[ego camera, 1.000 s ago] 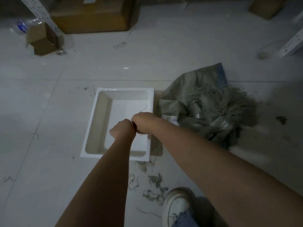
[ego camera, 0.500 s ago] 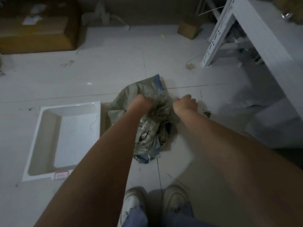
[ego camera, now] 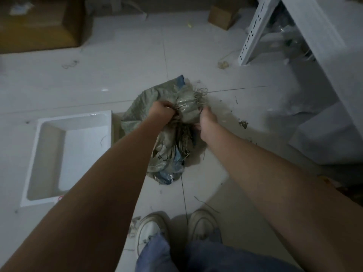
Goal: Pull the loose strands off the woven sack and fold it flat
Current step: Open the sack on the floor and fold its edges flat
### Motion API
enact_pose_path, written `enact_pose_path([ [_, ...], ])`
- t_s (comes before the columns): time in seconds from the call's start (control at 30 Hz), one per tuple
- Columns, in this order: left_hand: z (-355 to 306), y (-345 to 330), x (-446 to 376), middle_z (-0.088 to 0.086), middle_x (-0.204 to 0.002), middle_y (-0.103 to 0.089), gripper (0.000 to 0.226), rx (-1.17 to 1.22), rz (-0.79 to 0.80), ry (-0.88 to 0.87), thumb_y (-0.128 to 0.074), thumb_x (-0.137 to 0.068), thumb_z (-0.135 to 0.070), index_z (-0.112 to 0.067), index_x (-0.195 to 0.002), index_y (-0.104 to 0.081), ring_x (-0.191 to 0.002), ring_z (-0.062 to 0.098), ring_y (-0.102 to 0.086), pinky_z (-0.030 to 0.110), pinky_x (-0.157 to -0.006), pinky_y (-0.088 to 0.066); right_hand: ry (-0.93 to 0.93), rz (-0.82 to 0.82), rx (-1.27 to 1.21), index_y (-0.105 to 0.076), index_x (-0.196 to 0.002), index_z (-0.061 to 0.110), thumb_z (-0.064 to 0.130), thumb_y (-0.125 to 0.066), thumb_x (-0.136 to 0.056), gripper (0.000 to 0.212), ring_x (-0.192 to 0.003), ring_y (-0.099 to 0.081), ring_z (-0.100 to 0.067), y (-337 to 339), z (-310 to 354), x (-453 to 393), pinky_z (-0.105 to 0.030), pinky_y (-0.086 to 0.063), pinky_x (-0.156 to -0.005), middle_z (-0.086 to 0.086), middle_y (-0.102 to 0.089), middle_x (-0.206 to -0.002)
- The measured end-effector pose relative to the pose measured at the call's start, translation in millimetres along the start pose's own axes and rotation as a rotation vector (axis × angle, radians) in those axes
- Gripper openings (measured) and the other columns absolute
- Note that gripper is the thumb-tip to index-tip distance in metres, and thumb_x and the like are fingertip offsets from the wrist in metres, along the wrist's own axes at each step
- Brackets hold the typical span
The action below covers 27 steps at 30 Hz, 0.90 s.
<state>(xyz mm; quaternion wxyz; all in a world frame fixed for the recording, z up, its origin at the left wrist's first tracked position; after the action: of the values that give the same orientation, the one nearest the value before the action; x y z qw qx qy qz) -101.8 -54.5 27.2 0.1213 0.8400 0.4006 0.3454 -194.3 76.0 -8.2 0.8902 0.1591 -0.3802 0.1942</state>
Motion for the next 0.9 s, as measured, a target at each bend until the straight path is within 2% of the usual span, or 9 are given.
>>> enact_pose_path([
  [0.1, -3, 11, 16, 0.005, -0.062, -0.055, 0.016, 0.287, 0.109, 0.205, -0.057, -0.086, -0.008, -0.011, -0.07, -0.056, -0.049, 0.018, -0.056, 0.018, -0.038, -0.049, 0.0, 0.016, -0.124, -0.053, -0.122, 0.003, 0.04, -0.037, -0.093, 0.05, -0.094, -0.065, -0.035, 8, 19, 14, -0.046, -0.056, -0.084, -0.017, -0.065, -0.109],
  [0.2, -22, 28, 37, 0.004, -0.056, -0.051, 0.019, 0.395, 0.175, 0.229, -0.05, -0.085, -0.006, -0.011, -0.066, -0.054, -0.053, 0.017, -0.048, 0.012, -0.036, -0.043, 0.047, 0.16, -0.09, -0.052, -0.118, 0.011, 0.04, -0.044, -0.094, 0.038, -0.084, -0.063, -0.027, 10, 52, 57, -0.042, -0.057, -0.067, -0.012, -0.061, -0.099],
  [0.3, -46, 54, 63, 0.005, -0.066, -0.046, 0.02, 0.523, 0.134, 0.189, -0.043, -0.084, -0.003, -0.009, -0.067, -0.049, -0.055, 0.018, -0.045, 0.011, -0.034, -0.04, 0.089, 0.333, 0.099, -0.05, -0.12, 0.017, 0.048, -0.049, -0.09, 0.043, -0.093, -0.062, -0.025, 3, 82, 104, -0.038, -0.057, -0.064, -0.009, -0.058, -0.106],
  [0.37, -61, 68, 84, 0.006, -0.067, -0.043, 0.021, 0.626, 0.121, 0.167, -0.037, -0.084, -0.003, -0.009, -0.065, -0.045, -0.055, 0.02, -0.043, 0.017, -0.04, -0.041, 0.147, 0.388, 0.181, -0.053, -0.121, 0.016, 0.045, -0.053, -0.089, 0.043, -0.098, -0.063, -0.025, 1, 100, 134, -0.035, -0.058, -0.066, -0.009, -0.062, -0.112],
  [0.47, -78, 75, 117, 0.01, -0.074, -0.054, 0.025, 0.793, 0.204, 0.182, -0.037, -0.087, -0.02, -0.007, -0.07, -0.05, -0.066, 0.025, -0.051, 0.027, -0.065, -0.046, 0.323, 0.409, 0.224, -0.062, -0.105, 0.014, 0.026, -0.056, -0.091, 0.019, -0.084, -0.066, -0.023, 1, 123, 171, -0.035, -0.058, -0.067, -0.008, -0.068, -0.095],
  [0.57, -93, 75, 143, 0.018, -0.105, -0.069, 0.056, 0.855, 0.348, 0.081, -0.043, -0.085, -0.054, -0.006, -0.101, -0.067, -0.092, 0.028, -0.067, 0.038, -0.09, -0.052, 0.433, 0.427, 0.33, -0.067, -0.098, 0.012, 0.01, -0.06, -0.086, 0.014, -0.094, -0.065, -0.029, 4, 119, 201, -0.041, -0.056, -0.087, -0.012, -0.069, -0.096],
  [0.67, -84, 69, 170, 0.011, -0.089, -0.072, 0.059, 0.63, 0.412, 0.009, -0.044, -0.089, -0.056, -0.005, -0.109, -0.065, -0.078, 0.024, -0.069, 0.035, -0.078, -0.055, 0.416, 0.443, 0.319, -0.068, -0.094, 0.01, 0.004, -0.064, -0.082, 0.014, -0.093, -0.066, -0.032, 12, 94, 216, -0.046, -0.054, -0.089, -0.017, -0.069, -0.092],
  [0.8, -64, 81, 182, 0.01, -0.077, -0.064, 0.007, 0.263, 0.288, -0.041, -0.054, -0.091, -0.009, -0.006, -0.093, -0.061, -0.07, 0.022, -0.06, 0.039, -0.084, -0.052, 0.371, 0.467, 0.463, -0.064, -0.092, 0.012, 0.004, -0.06, -0.084, 0.012, -0.086, -0.064, -0.026, 18, 65, 220, -0.034, -0.054, -0.079, -0.013, -0.068, -0.095],
  [0.9, -60, 84, 185, 0.01, -0.074, -0.062, 0.017, 0.202, 0.316, -0.072, -0.048, -0.091, 0.002, -0.008, -0.084, -0.06, -0.061, 0.019, -0.059, 0.03, -0.064, -0.052, 0.294, 0.485, 0.53, -0.056, -0.112, 0.009, 0.014, -0.063, -0.078, 0.035, -0.101, -0.061, -0.026, 16, 58, 218, -0.034, -0.051, -0.08, -0.013, -0.064, -0.113],
])
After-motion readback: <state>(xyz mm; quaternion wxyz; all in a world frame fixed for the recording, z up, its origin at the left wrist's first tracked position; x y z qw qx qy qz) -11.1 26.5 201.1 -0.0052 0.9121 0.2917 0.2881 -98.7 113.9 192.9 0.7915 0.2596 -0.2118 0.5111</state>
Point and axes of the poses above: each hand's wrist, its own x-axis away from the middle knuckle, its own y-axis out of the back of the hand, z = x × y, the point moved 8 cm from there along -x, towards the middle knuckle
